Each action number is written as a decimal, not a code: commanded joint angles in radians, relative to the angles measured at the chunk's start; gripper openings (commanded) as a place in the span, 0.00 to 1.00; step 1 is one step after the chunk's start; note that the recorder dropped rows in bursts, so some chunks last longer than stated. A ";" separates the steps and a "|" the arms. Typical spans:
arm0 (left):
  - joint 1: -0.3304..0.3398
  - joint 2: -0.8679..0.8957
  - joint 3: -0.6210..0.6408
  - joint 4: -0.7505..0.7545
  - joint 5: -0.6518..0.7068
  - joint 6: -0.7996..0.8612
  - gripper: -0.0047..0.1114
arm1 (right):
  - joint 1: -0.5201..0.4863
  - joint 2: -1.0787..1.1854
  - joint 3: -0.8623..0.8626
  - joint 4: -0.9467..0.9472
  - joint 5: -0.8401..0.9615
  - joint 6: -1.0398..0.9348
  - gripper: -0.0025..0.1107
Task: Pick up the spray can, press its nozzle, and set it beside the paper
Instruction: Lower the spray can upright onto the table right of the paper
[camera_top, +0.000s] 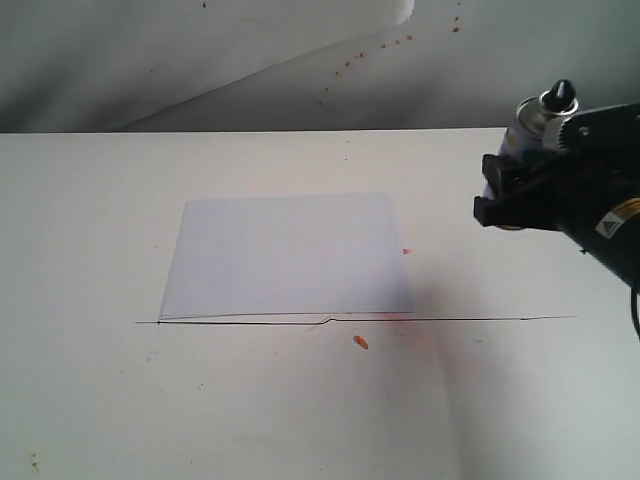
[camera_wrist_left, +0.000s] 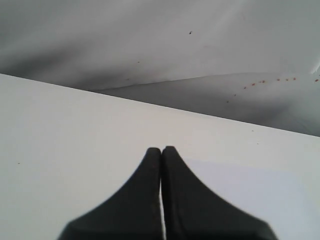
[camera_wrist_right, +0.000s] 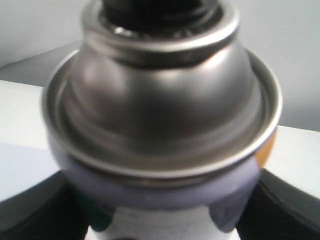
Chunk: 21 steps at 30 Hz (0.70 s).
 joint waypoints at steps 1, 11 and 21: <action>0.000 -0.001 0.003 -0.008 -0.002 0.004 0.04 | -0.005 0.128 0.000 -0.036 -0.196 0.013 0.02; 0.000 -0.001 0.003 -0.008 -0.001 0.008 0.04 | -0.005 0.322 -0.032 -0.057 -0.367 0.044 0.02; 0.000 0.023 0.012 -0.008 -0.003 0.008 0.04 | -0.005 0.381 -0.216 -0.102 -0.191 0.060 0.02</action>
